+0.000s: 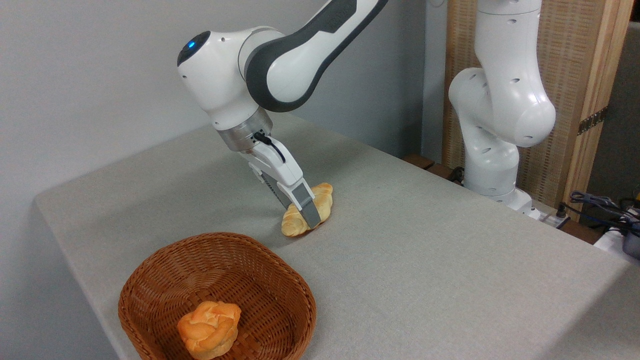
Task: Put bread into the basket
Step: 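Close the gripper fingers around the middle of the bread roll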
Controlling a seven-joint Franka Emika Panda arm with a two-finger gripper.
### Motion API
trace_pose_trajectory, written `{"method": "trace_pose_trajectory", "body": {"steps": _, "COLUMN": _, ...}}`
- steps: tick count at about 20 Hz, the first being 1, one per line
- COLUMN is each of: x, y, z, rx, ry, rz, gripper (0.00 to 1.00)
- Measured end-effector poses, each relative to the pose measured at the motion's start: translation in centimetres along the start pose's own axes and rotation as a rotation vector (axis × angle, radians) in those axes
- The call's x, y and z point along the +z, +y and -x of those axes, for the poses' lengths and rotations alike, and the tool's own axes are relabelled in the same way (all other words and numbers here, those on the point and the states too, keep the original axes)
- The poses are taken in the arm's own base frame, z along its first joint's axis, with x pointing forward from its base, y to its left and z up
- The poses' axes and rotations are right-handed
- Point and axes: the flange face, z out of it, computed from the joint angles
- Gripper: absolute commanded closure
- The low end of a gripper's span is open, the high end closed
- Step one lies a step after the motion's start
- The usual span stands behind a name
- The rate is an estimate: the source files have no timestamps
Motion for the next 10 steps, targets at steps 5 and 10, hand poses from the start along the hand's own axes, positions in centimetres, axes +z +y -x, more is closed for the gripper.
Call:
{"method": "trace_pose_trajectory", "body": {"steps": 5, "x": -0.06, "y": 0.13, "z": -0.14, "rx": 0.003, "ry": 0.001, "rz": -0.002, "gripper": 0.60}}
{"method": "trace_pose_trajectory", "body": {"steps": 10, "x": -0.15, "y": 0.43, "z": -0.33, "rx": 0.010, "ry": 0.002, "rz": -0.005, "gripper": 0.60}}
